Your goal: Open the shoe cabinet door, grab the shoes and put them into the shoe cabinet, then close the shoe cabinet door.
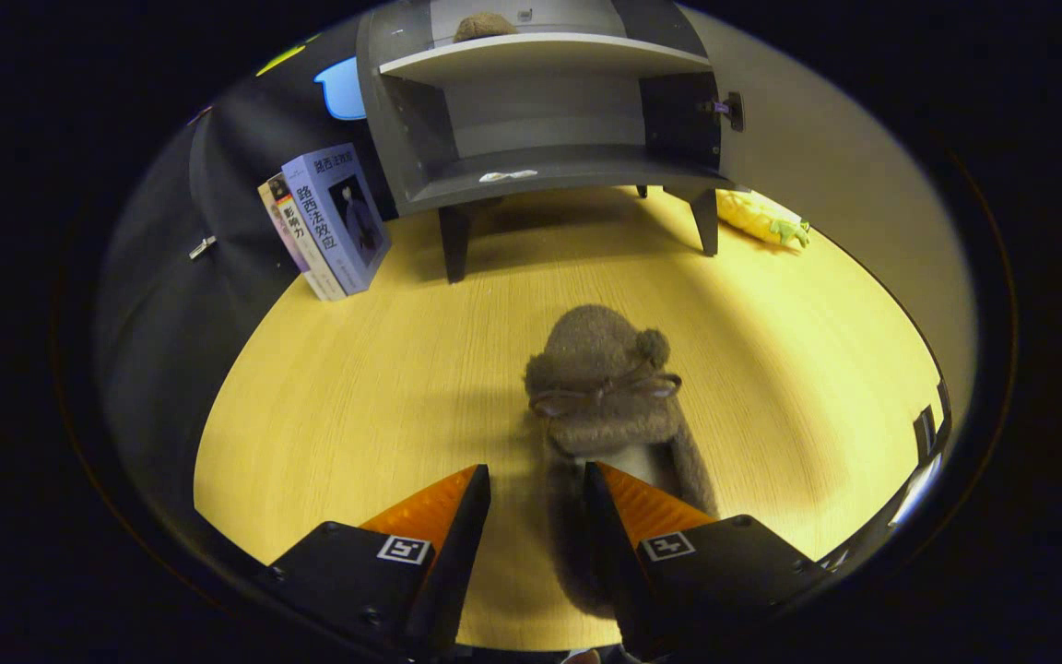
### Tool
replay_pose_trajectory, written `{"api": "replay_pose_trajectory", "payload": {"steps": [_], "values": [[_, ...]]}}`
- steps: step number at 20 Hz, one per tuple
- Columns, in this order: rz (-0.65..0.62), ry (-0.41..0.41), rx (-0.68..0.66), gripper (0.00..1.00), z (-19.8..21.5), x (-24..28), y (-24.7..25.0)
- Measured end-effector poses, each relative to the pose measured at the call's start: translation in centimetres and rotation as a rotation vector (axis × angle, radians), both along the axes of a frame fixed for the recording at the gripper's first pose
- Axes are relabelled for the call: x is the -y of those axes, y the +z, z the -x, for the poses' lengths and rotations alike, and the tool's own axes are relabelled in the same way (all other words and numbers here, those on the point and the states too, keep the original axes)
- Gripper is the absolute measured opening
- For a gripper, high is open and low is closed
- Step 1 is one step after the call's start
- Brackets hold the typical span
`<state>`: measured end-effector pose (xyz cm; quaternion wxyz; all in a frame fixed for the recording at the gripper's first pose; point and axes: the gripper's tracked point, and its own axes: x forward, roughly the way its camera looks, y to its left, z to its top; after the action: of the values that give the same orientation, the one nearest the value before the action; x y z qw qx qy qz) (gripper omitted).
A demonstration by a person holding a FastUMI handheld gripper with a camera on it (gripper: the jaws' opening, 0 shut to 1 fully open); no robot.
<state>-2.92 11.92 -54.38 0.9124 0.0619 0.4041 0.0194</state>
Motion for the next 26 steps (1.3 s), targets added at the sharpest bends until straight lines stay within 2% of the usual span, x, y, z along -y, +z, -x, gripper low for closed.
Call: {"api": "replay_pose_trajectory", "payload": {"steps": [1, 3, 5, 7, 12, 18, 21, 26], "values": [[0.011, -0.010, 0.022, 0.68, -1.0, 0.3, -0.1], [0.040, -0.048, 0.049, 0.56, -2.4, 1.5, -0.6], [0.013, -0.068, 0.062, 0.32, -3.6, 1.6, -1.0], [0.045, -0.072, 0.095, 0.09, -4.4, 1.9, -0.1], [0.017, -0.051, 0.181, 0.08, -4.3, 2.1, 6.5], [0.009, -0.070, 0.246, 0.09, -4.5, 4.2, 19.4], [-0.002, -0.079, 0.326, 0.08, -6.1, 5.0, 27.0], [-0.044, -0.030, 0.427, 0.08, -11.3, 4.5, 37.4]]}}
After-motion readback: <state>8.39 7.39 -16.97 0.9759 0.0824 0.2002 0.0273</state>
